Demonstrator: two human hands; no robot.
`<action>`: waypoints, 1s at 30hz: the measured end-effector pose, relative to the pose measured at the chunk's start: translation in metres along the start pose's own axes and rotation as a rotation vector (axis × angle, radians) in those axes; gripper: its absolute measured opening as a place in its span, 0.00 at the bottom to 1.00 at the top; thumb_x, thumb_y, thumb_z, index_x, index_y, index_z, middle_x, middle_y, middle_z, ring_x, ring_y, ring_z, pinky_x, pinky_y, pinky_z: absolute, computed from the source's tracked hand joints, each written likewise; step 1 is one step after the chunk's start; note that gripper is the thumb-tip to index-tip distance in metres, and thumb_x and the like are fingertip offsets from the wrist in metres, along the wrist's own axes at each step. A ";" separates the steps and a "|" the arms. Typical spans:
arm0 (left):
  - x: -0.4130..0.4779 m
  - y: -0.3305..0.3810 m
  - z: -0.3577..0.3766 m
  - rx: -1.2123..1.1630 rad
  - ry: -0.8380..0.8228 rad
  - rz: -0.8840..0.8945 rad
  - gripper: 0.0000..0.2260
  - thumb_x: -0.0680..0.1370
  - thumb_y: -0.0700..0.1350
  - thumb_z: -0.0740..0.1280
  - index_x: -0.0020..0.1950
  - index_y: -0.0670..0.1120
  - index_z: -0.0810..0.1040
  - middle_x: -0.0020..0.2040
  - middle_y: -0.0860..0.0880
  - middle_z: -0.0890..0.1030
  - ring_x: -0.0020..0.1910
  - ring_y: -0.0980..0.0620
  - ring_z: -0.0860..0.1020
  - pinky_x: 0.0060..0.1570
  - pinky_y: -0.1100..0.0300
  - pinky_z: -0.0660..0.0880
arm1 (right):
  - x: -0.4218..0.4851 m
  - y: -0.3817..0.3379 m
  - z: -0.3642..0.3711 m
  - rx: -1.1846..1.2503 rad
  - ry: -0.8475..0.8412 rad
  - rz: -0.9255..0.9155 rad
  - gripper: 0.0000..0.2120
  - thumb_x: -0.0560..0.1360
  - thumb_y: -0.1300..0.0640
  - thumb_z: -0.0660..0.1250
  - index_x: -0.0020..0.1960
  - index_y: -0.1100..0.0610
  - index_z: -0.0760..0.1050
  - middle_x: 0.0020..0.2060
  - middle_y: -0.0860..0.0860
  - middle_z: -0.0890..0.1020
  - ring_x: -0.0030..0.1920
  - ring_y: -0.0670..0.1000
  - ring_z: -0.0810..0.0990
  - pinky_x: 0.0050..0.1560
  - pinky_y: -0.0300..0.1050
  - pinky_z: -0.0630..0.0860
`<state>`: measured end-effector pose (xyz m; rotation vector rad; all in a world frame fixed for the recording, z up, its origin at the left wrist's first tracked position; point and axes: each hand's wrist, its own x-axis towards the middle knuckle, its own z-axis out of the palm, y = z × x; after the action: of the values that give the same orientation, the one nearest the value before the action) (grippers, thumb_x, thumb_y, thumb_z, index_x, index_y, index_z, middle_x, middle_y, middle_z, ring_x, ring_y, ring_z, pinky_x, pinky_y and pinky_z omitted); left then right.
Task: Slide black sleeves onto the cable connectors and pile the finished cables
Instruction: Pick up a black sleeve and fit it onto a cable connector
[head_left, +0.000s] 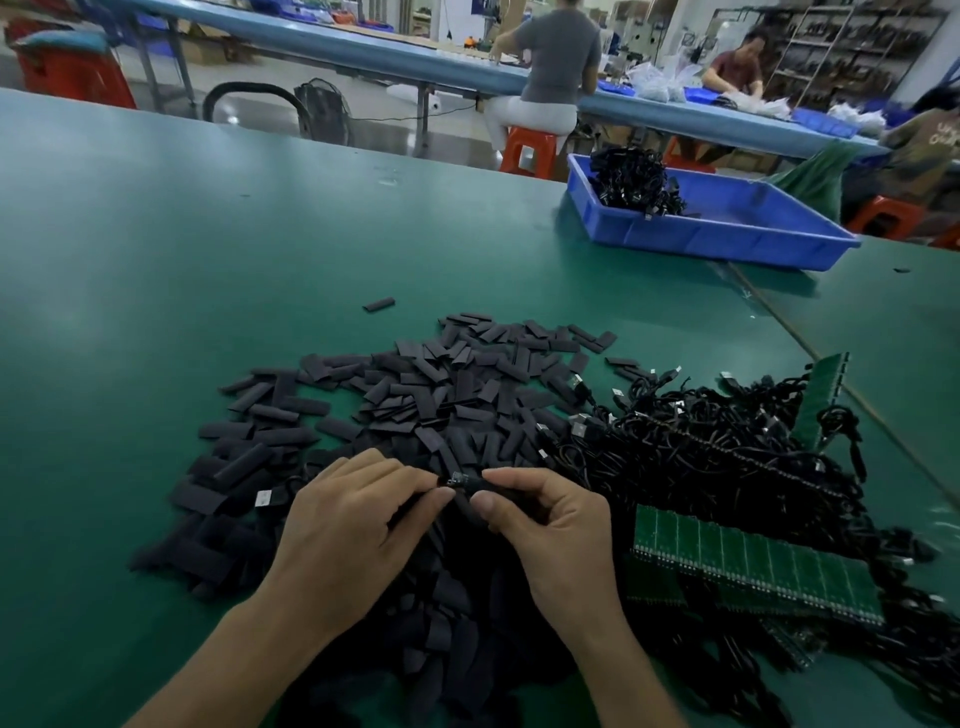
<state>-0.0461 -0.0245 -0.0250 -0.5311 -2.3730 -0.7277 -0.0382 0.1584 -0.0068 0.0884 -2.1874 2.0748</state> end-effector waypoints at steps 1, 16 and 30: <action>0.000 0.000 0.000 0.017 -0.008 0.006 0.16 0.80 0.55 0.62 0.45 0.46 0.84 0.38 0.56 0.81 0.37 0.55 0.77 0.36 0.54 0.77 | 0.000 0.000 0.000 -0.011 -0.004 0.011 0.10 0.69 0.63 0.79 0.43 0.49 0.85 0.37 0.47 0.86 0.39 0.44 0.85 0.40 0.34 0.79; 0.004 0.008 -0.001 -0.088 -0.059 -0.148 0.13 0.77 0.58 0.62 0.45 0.54 0.82 0.40 0.61 0.81 0.42 0.62 0.75 0.45 0.65 0.70 | 0.003 0.001 -0.003 -0.067 -0.038 -0.038 0.09 0.71 0.62 0.77 0.43 0.48 0.86 0.36 0.48 0.86 0.37 0.44 0.84 0.40 0.35 0.78; 0.002 0.007 -0.001 -0.099 -0.113 -0.111 0.12 0.76 0.56 0.63 0.44 0.53 0.83 0.37 0.62 0.80 0.38 0.63 0.73 0.41 0.62 0.69 | 0.002 0.002 -0.006 -0.100 -0.082 0.001 0.10 0.66 0.49 0.76 0.47 0.41 0.85 0.42 0.42 0.87 0.46 0.42 0.85 0.49 0.36 0.80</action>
<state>-0.0436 -0.0194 -0.0208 -0.4965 -2.4975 -0.8896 -0.0406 0.1647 -0.0083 0.1654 -2.3351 1.9920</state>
